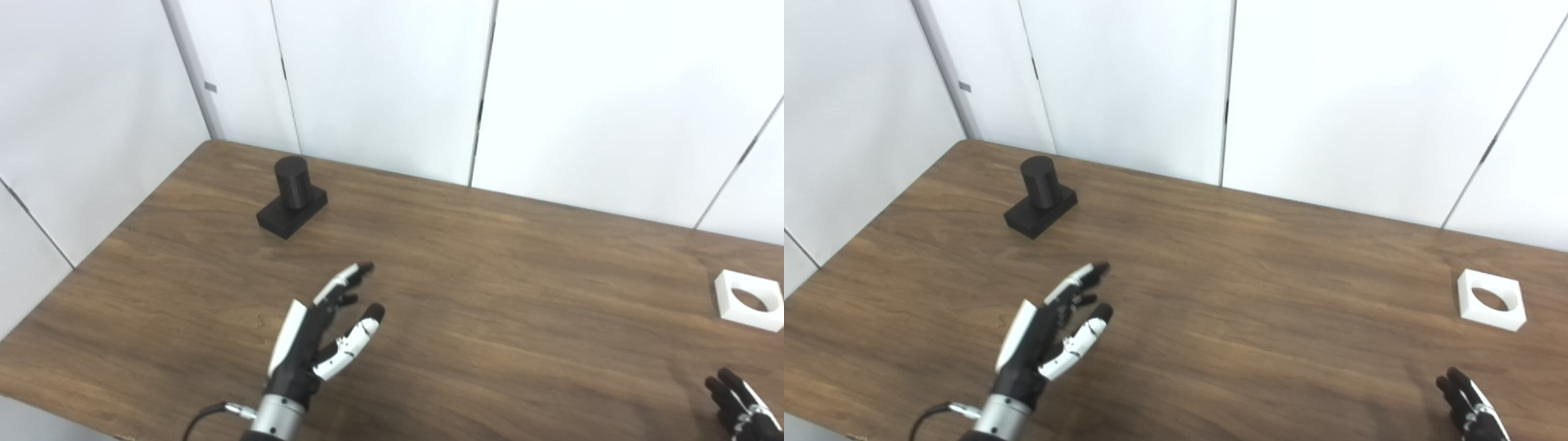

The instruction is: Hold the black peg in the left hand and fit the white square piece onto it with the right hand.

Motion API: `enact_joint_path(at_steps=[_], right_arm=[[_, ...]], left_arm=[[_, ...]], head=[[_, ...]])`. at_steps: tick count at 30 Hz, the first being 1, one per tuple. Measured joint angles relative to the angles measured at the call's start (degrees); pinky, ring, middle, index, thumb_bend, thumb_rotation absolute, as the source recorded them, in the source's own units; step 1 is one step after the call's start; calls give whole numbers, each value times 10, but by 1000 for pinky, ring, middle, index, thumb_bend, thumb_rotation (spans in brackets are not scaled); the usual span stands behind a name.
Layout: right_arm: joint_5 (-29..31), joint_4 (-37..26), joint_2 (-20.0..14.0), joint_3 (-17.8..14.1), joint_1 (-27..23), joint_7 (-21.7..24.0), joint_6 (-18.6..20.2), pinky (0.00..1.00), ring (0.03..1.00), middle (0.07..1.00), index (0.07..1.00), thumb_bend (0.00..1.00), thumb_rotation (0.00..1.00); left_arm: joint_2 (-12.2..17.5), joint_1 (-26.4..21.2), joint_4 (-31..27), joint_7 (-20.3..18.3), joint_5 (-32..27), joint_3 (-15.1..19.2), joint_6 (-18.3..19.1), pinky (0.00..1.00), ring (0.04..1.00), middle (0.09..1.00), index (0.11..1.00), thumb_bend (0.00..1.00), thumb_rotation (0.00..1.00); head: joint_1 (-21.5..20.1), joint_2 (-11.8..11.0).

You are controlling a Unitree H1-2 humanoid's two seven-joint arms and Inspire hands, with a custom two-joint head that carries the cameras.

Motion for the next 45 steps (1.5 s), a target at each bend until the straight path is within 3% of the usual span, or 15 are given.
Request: enact_joint_path(at_steps=[3, 8, 13, 17, 22, 28, 39, 45], right_arm=[[0, 0, -2, -5, 3, 0, 0, 1000, 947, 882, 889, 764, 1000], [4, 1, -3, -7, 4, 4, -3, 1000, 929, 867, 876, 738, 1000], [7, 1, -3, -7, 4, 10, -8, 1000, 926, 870, 862, 719, 1000], [7, 1, -3, -9, 4, 10, -10, 1000, 916, 872, 854, 725, 1000], [-1, 1, -2, -9, 6, 9, -9, 1000, 917, 873, 844, 750, 1000], [-6, 1, -1, -8, 6, 9, -12, 989, 919, 865, 830, 750, 1000], [-13, -2, 4, -8, 7, 5, -10, 961, 902, 856, 826, 707, 1000], [-12, -3, 4, -9, 8, 2, -9, 934, 884, 849, 830, 714, 1000]], left_arm=[[3, -12, -17, 1, 20, 26, 32, 895, 936, 927, 887, 706, 325], [10, -63, -25, 6, 107, 64, 57, 740, 842, 875, 839, 787, 349], [31, -113, -21, 3, 229, 94, 85, 804, 896, 909, 870, 854, 454], [48, -135, 8, -2, 280, 120, 114, 796, 894, 899, 870, 894, 523], [70, -159, 50, -14, 299, 139, 147, 871, 934, 920, 882, 920, 560], [112, -198, 111, -24, 307, 140, 152, 960, 954, 925, 857, 948, 559], [143, -241, 226, -26, 311, 130, 175, 947, 955, 925, 836, 978, 614], [149, -275, 277, -51, 303, 120, 194, 949, 949, 923, 827, 999, 645]], head=[[0, -1], [-1, -2], [-4, -2], [-6, -1], [-11, 2], [-15, 4], [-19, 7], [-21, 11]])
